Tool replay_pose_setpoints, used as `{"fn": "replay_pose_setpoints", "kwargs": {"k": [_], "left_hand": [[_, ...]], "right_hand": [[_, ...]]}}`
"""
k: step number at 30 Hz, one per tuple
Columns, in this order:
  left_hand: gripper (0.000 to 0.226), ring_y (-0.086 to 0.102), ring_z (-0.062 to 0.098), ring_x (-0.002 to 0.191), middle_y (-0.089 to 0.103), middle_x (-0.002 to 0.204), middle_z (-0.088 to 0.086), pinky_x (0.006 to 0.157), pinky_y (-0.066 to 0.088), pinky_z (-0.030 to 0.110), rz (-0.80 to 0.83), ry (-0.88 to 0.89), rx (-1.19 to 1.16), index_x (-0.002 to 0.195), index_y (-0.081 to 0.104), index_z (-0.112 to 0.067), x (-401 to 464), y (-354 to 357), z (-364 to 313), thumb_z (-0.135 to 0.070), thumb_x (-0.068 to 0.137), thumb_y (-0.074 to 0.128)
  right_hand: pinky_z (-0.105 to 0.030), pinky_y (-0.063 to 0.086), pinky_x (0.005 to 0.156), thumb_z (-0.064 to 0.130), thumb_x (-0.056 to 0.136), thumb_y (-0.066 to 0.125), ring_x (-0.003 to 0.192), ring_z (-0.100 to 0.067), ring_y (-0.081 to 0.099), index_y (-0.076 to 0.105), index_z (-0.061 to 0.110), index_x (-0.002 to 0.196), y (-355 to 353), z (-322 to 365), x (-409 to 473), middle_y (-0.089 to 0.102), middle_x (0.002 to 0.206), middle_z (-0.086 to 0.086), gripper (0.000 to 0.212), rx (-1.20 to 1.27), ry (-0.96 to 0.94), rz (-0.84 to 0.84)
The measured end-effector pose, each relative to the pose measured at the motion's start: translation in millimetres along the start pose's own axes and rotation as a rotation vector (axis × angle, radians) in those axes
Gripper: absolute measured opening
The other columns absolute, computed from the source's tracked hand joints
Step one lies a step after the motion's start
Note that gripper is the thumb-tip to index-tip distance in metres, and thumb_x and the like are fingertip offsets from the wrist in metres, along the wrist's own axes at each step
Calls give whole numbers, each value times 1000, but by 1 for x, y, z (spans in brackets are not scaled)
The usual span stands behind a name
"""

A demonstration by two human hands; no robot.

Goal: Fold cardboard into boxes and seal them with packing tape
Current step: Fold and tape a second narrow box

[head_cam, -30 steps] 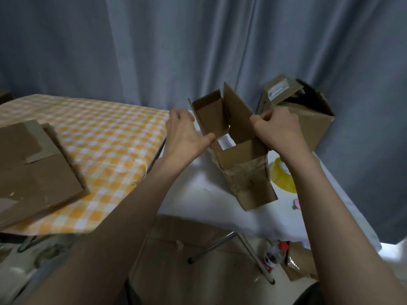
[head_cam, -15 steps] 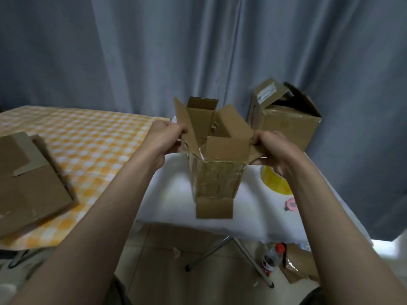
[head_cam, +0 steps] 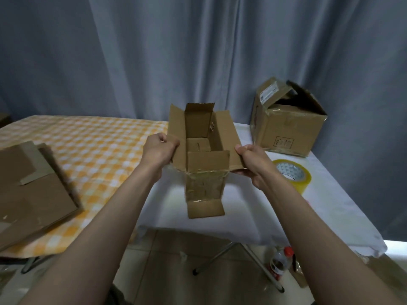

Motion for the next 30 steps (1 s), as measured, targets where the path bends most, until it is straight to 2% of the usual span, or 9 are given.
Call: {"fn": "replay_pose_setpoints", "kwargs": {"k": [6, 10, 14, 17, 20, 22, 24, 26, 30], "left_hand": [[21, 54, 16, 58, 60, 74, 6, 48, 44, 23, 57, -146, -160, 76, 56, -16, 13, 6, 20, -22, 95, 63], [14, 62, 23, 73, 67, 89, 12, 73, 50, 37, 155, -256, -249, 101, 64, -6, 14, 10, 23, -20, 97, 60], [18, 71, 18, 66, 74, 82, 9, 54, 57, 29, 282, -291, -325, 106, 64, -3, 8, 11, 18, -19, 99, 58], [19, 68, 23, 76, 71, 93, 14, 64, 58, 32, 236, -275, -249, 106, 64, -3, 8, 11, 26, -20, 99, 58], [18, 61, 25, 82, 66, 103, 17, 65, 51, 29, 78, -123, -79, 95, 62, -8, 19, 8, 26, -26, 97, 62], [30, 58, 25, 103, 59, 124, 14, 83, 50, 33, -30, 96, 157, 117, 60, -7, 23, 5, 16, -28, 96, 62], [38, 49, 24, 121, 50, 136, 12, 101, 38, 29, -88, 391, 409, 131, 54, -4, 21, 6, -1, -22, 98, 59], [30, 53, 24, 117, 58, 128, 10, 95, 35, 21, -61, 577, 514, 126, 62, -5, 17, 12, -13, -14, 99, 55], [25, 61, 19, 102, 69, 111, 4, 84, 37, 19, -18, 685, 535, 115, 72, -10, 16, 11, -17, -13, 101, 51]], "right_hand": [[-24, 55, 46, 24, 104, 52, 76, -19, 66, 52, 12, 84, 12, -6, 17, 65, 89, -11, 23, 41, 39, 1], [-27, 56, 45, 19, 105, 51, 70, -18, 68, 54, 9, 91, 16, 3, 21, 67, 86, -11, 18, 67, 64, 53], [-27, 56, 47, 18, 103, 53, 59, -14, 70, 54, 10, 90, 4, 12, 22, 67, 84, -12, 16, 44, 65, 94], [-24, 54, 45, 23, 104, 51, 69, -17, 66, 51, 11, 93, 5, 2, 24, 64, 86, -10, 16, -44, 42, 63], [-25, 54, 46, 28, 105, 50, 73, -20, 64, 54, 7, 96, 11, -3, 34, 63, 91, -12, 23, -96, -28, -46], [-37, 61, 61, 30, 105, 49, 83, -27, 66, 57, 2, 96, 13, -4, 41, 64, 99, -16, 31, -186, -77, -108], [-48, 58, 84, 29, 104, 48, 98, -30, 63, 58, 1, 101, 12, -1, 46, 62, 108, -16, 29, -296, -176, -183], [-41, 49, 93, 22, 102, 49, 105, -24, 56, 57, 5, 111, 12, 7, 41, 55, 119, -11, 20, -419, -361, -266], [-27, 39, 83, 11, 100, 50, 110, -22, 51, 68, 8, 105, 12, 21, 24, 57, 113, -6, 18, -594, -675, -345]]}}
Point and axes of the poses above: each hand's wrist, its own x-axis towards the middle knuckle, its own y-axis out of the palm, z = x × y, the point moved 7 cm from there along x, towards the middle knuckle
